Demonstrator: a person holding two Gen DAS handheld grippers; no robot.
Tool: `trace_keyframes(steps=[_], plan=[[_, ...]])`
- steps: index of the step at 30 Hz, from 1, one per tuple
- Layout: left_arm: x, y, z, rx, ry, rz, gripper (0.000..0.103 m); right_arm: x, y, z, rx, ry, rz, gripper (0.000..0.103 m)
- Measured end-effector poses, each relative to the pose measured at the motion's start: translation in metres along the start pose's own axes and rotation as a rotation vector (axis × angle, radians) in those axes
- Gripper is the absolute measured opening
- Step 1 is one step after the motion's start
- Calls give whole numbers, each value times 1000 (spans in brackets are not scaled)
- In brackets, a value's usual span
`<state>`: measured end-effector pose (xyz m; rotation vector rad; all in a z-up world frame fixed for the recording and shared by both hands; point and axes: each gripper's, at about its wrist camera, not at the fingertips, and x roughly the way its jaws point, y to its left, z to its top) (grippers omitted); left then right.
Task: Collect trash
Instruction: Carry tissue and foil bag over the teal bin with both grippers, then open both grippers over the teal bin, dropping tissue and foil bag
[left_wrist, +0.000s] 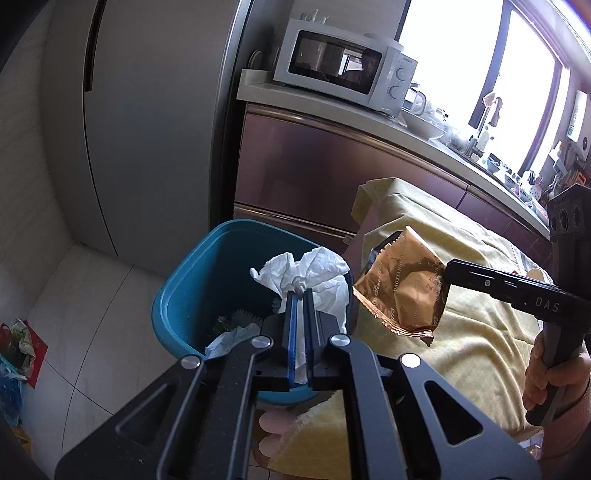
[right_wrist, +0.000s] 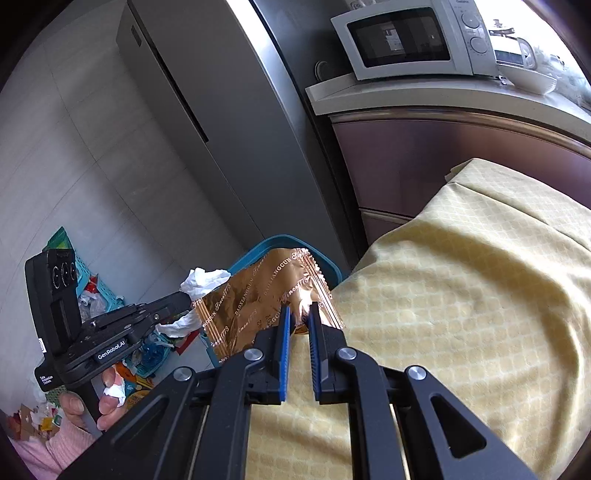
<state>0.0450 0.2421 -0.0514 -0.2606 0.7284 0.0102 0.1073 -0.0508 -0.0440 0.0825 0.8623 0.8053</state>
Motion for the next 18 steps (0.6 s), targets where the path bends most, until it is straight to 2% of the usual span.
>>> trace_keyframes(steps=[18], plan=[[36,22,-1,-41,46,45,4,47,17,6,-42,83,-39,9]])
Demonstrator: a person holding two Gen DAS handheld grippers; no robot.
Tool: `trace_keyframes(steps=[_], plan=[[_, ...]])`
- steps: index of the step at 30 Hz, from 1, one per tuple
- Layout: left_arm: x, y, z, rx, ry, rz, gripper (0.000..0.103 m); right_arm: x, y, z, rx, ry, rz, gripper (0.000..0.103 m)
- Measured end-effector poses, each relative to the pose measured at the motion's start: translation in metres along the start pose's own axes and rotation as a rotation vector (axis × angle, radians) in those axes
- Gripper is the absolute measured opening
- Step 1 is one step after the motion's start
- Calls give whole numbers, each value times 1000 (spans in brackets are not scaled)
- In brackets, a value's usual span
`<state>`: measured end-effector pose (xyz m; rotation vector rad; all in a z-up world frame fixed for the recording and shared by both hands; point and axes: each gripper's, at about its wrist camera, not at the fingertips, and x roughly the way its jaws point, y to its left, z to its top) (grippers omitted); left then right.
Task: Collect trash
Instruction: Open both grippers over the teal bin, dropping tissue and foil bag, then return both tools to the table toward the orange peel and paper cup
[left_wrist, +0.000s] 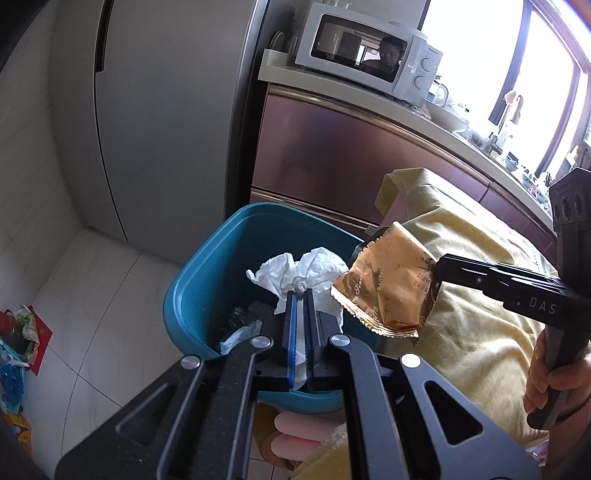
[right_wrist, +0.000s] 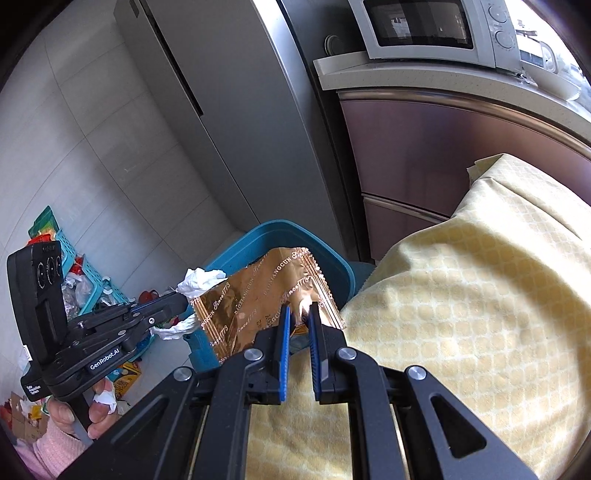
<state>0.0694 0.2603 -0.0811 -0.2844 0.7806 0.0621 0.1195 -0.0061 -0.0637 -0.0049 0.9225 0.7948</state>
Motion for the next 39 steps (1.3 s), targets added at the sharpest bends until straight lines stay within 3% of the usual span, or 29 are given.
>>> trace_keyframes(steps=[12,22,29,39], plan=[[31,10,2,-38,42,26,6,28,7,6,-8,47,-39,10],[38,15,5,-66,32,22,21,30,5,4,9,39,-24,16],[10,-15,7,-3,-47,-36,39,-22,-13,-11,24,-52,-1,29],[-14,-132,15,189,-110,-259,54,-141,-81,-56,149,-250,-152,39]])
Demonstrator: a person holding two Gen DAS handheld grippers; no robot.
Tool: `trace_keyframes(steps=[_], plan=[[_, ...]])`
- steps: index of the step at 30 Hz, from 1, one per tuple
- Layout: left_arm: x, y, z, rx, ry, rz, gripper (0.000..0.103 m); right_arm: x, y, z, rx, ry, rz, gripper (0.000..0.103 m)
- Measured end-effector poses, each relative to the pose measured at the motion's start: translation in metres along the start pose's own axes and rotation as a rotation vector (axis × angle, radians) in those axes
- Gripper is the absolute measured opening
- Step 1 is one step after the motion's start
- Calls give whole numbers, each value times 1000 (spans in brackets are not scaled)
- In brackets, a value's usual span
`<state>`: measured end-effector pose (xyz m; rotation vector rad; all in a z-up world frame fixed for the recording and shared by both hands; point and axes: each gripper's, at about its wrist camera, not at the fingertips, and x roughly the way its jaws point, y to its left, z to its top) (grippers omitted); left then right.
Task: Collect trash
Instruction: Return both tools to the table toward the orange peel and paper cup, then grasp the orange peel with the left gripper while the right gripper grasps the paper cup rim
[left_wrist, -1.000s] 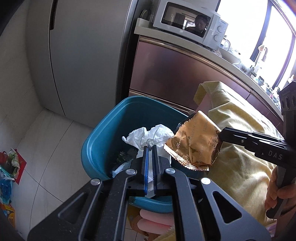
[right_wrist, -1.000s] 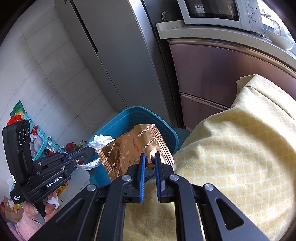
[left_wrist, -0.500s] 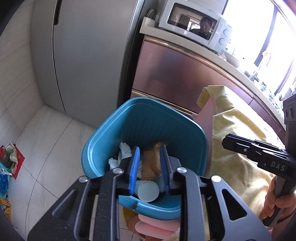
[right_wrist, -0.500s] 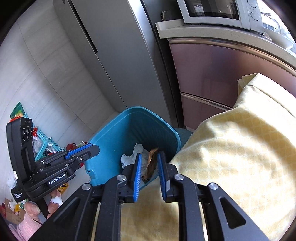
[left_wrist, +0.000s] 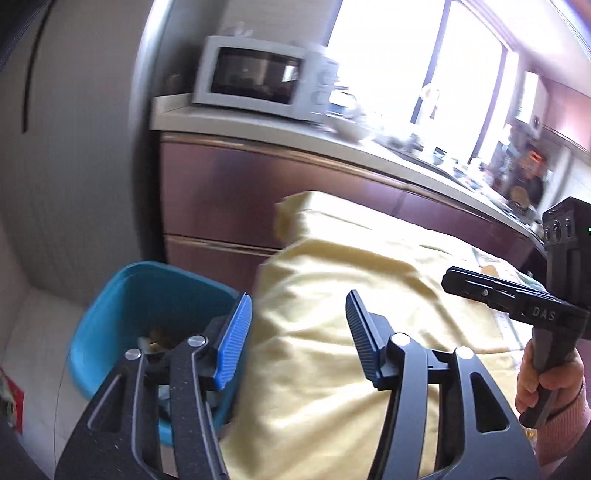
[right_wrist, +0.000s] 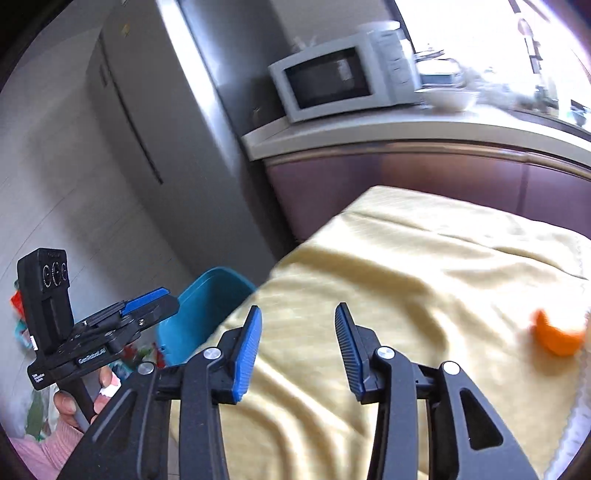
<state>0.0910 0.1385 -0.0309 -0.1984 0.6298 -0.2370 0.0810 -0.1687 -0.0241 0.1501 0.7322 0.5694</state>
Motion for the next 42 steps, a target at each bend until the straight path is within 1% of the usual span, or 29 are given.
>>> trace_keyframes(steps=[1,4,9,14,17,20,22,26,29,33,36,37,38,39,40,42], plan=[[6,-14,2,16,9,-35,54,-9,-10,-1,16,-12,-21,39],[25,-53,7,64,40,-111,54,-38,-45,-7,69,-46,-85,39],[62,-123,6,158,107,-190,54,-77,-109,-15,177,-99,-181,39],[99,-189,3,253,171,-253,54,-108,-169,-24,257,-148,-286,39],[123,-226,3,305,203,-277,54,-119,-201,-28,308,-165,-321,39],[146,-255,3,329,235,-294,54,-122,-223,-29,329,-165,-360,39],[160,-268,5,344,247,-288,54,-120,-236,-30,348,-155,-354,39],[182,-282,10,356,279,-295,55,-116,-255,-30,378,-138,-331,40],[199,-289,12,354,310,-299,57,-112,-266,-30,404,-130,-296,40],[218,-294,13,345,349,-310,57,-109,-270,-31,427,-126,-258,40],[229,-299,12,361,371,-311,57,-108,-269,-31,420,-126,-240,40],[233,-300,11,362,386,-323,57,-108,-268,-31,417,-127,-234,40],[236,-301,10,359,399,-336,56,-108,-267,-32,413,-129,-232,40],[239,-302,9,359,411,-341,53,-108,-266,-32,409,-130,-230,40],[243,-302,8,359,423,-340,52,-108,-267,-32,408,-129,-228,40],[245,-301,7,348,426,-349,50,-108,-267,-32,411,-130,-221,38]])
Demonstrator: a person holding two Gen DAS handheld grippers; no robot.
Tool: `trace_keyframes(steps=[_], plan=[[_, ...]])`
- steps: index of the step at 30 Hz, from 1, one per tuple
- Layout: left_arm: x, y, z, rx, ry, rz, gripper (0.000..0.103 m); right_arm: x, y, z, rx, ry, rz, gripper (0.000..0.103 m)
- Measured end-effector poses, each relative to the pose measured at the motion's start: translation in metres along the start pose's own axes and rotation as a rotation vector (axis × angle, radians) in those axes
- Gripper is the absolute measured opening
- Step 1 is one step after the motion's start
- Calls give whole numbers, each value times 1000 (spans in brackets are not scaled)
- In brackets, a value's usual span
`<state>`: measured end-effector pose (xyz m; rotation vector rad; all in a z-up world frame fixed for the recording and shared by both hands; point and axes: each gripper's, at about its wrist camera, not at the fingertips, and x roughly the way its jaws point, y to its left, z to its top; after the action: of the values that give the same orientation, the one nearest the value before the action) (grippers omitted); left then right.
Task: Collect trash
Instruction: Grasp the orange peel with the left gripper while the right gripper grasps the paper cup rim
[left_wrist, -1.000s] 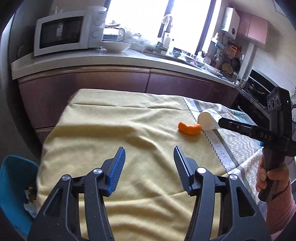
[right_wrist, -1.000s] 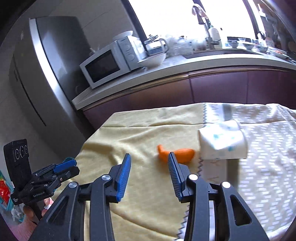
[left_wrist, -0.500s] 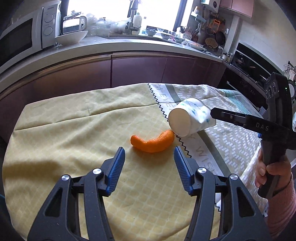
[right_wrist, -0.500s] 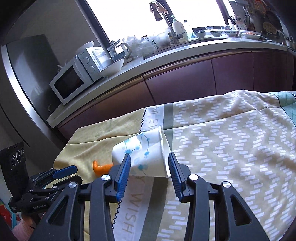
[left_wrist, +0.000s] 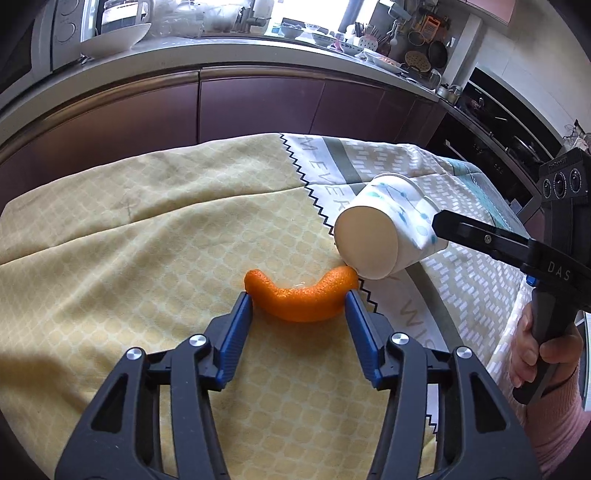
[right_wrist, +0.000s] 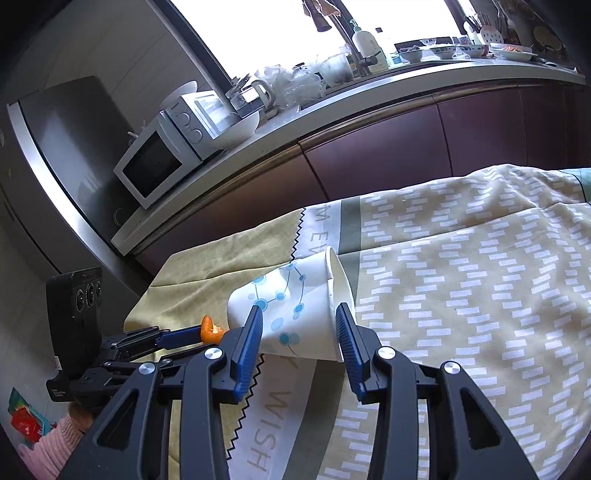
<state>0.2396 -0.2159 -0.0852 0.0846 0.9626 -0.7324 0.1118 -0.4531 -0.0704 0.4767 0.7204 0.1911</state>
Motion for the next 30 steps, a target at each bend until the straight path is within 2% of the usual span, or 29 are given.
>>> trace_keyframes(steps=[3,11,21,30], plan=[[-1,-3,-1,9,-5,7,45,1,2,-1,-8,8,15,25],[-14,-13,-8,34,-32,9,31,-3,12,-7,-25,10,71,10],[-46,-5,-32,-17,-66,16,27,-6,31,-17,-21,0,135,3],[-95,8,-56,-53,-139,47,27,-16,50,-23,-25,-24,181,2]])
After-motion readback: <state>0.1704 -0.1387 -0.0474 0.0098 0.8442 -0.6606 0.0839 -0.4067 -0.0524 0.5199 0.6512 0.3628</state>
